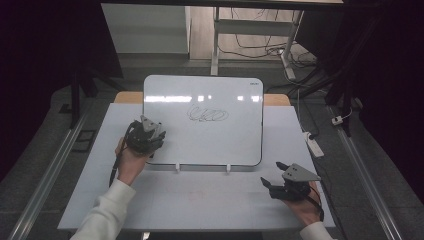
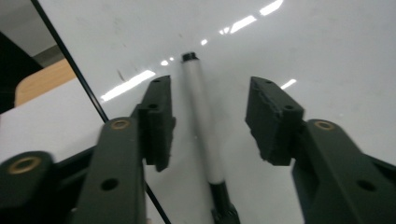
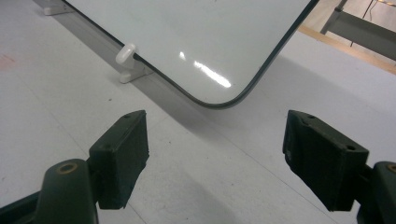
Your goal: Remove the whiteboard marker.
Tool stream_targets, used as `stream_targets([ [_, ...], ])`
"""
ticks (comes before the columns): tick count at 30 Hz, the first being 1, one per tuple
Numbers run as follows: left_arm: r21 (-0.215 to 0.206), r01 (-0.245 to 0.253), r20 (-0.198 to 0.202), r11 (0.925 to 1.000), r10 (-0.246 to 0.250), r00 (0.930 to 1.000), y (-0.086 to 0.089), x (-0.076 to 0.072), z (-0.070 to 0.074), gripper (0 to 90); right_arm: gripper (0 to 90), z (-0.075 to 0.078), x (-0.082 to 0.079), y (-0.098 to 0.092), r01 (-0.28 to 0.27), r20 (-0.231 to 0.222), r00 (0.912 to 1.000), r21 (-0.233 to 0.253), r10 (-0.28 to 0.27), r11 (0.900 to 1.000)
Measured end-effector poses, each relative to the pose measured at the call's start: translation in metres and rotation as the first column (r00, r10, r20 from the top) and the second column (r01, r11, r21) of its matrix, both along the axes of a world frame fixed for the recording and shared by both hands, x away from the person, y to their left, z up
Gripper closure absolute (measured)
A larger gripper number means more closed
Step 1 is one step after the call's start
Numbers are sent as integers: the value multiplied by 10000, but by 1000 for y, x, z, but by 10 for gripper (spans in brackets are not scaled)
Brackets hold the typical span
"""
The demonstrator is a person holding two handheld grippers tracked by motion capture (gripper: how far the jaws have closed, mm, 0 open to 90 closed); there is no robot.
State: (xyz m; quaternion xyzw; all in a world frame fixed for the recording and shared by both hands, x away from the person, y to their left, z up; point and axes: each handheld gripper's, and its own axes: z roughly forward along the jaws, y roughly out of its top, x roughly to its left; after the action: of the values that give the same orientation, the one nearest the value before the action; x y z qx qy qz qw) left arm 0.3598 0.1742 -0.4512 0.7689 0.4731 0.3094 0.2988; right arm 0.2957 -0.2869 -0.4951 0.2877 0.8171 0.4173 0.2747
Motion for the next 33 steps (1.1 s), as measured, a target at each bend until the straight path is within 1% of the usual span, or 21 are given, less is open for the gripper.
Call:
stream_targets([
  [2,27,-51,73,10000,51,10000,-1,2,0,589,224,0,0,0,3,16,10000,-66,-3,10000],
  [4,238,-110,163,9997,106,9998,-2,4,-2,651,224,0,-1,1,51,83,10000,-147,-49,9999],
  [5,284,-101,177,9995,96,9998,-3,5,-3,651,224,0,-1,1,51,83,10000,-147,-49,9999],
  [6,344,-112,119,9993,108,9999,-4,6,-5,684,224,1,-1,1,98,139,9999,-141,-96,9999],
  [7,444,-157,209,9989,148,9997,-5,6,-6,684,224,1,-1,1,98,139,9999,-141,-96,9999],
  [8,540,-228,274,9983,213,9994,-5,7,-6,710,224,2,-1,1,137,165,9998,-143,-135,9998],
  [9,527,-252,310,9983,236,9992,-6,7,-6,747,225,2,-1,0,178,183,9997,-96,-177,9998],
  [12,656,-299,374,9974,275,9989,-8,6,-6,761,224,3,-1,1,229,216,9995,-120,-226,9997],
  [14,529,-274,389,9982,254,9989,-9,6,-7,769,224,3,-2,1,234,232,9995,-135,-231,9996],
  [15,433,-224,392,9988,207,9990,-9,6,-7,815,225,3,-2,2,223,272,9994,-160,-218,9996],
  [16,562,-245,481,9981,218,9986,-11,5,-8,815,225,3,-2,2,223,272,9994,-160,-218,9996],
  [18,573,-219,504,9981,190,9985,-11,5,-8,817,227,3,-2,2,229,319,9992,-177,-223,9996],
  [22,500,-133,503,9987,108,9987,-10,3,-6,818,229,4,-2,1,288,318,9991,-118,-284,9995],
  [23,464,-77,578,9989,50,9983,-10,1,-5,818,229,4,-2,0,313,323,9990,-101,-309,9995],
  [24,457,-5,611,9990,-23,9981,-9,-2,-2,818,230,4,-2,0,320,326,9990,-95,-317,9994],
  [26,333,218,829,9992,-245,9963,-9,-10,6,819,232,4,-2,-1,328,347,9989,-58,-325,9994],
  [28,28,620,1046,9981,-620,9926,-10,-20,16,819,234,5,-2,-1,331,365,9988,11,-331,9995],
  [29,-184,863,1169,9961,-836,9896,-11,-26,21,819,235,5,-2,-1,320,369,9988,31,-321,9995],
  [31,-514,1362,1358,9893,-1282,9824,-13,-36,31,818,236,5,-2,-1,288,367,9989,104,-292,9995],
  [32,-744,1660,1432,9833,-1542,9776,-14,-42,35,818,237,5,-2,-1,244,350,9991,159,-249,9996],
  [33,-1043,1992,1448,9744,-1832,9723,-15,-47,39,818,238,5,-2,0,185,319,9993,228,-192,9996],
])
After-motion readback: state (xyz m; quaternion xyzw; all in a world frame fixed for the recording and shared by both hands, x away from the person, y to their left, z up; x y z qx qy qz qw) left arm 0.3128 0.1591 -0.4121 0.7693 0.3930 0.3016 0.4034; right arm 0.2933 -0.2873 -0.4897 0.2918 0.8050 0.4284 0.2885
